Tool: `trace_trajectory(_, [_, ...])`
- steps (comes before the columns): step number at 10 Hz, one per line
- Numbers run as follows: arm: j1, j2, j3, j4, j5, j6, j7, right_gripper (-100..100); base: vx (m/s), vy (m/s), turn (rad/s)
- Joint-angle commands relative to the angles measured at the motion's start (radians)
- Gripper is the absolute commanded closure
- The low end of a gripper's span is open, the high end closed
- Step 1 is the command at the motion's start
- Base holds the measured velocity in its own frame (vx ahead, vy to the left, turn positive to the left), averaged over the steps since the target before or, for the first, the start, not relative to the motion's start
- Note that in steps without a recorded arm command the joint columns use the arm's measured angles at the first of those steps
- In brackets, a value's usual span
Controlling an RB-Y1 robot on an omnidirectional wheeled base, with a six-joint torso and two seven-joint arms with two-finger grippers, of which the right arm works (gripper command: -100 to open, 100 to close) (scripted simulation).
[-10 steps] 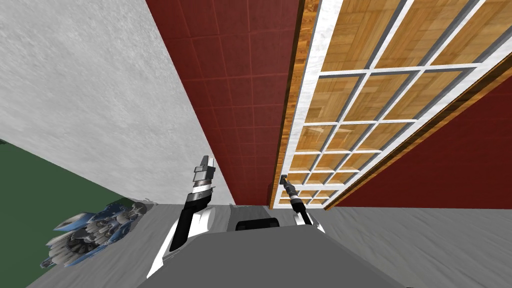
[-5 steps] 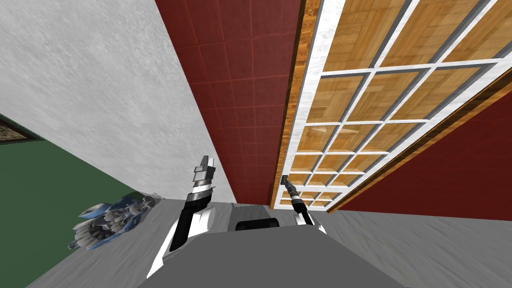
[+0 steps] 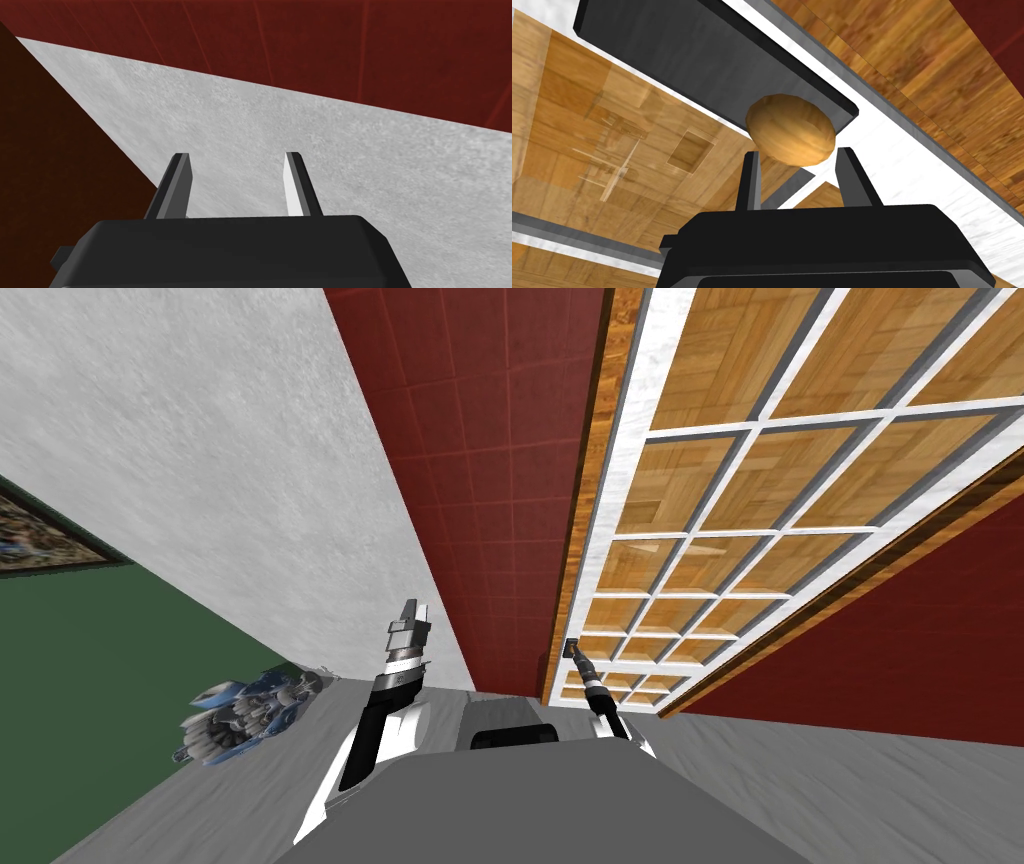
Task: Pull the door open
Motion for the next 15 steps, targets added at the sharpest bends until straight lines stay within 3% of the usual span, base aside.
trace_trajectory(1, [0.006,0.019,0.020,-0.008,0.001,0.008,-0.030,100,-0.019,-0.010,0.020])
trace_trajectory(4, [0.011,0.014,0.025,-0.012,-0.026,0.009,-0.111,100,-0.025,-0.002,0.056])
trace_trajectory(5, [0.011,0.014,0.025,-0.012,-0.026,0.009,-0.112,100,-0.025,-0.015,0.046])
trace_trajectory(8, [0.016,0.009,0.030,-0.016,-0.054,0.010,-0.192,100,-0.027,-0.004,0.077])
trace_trajectory(15, [0.024,0.001,0.038,-0.022,-0.097,0.012,-0.318,100,-0.029,-0.009,0.057])
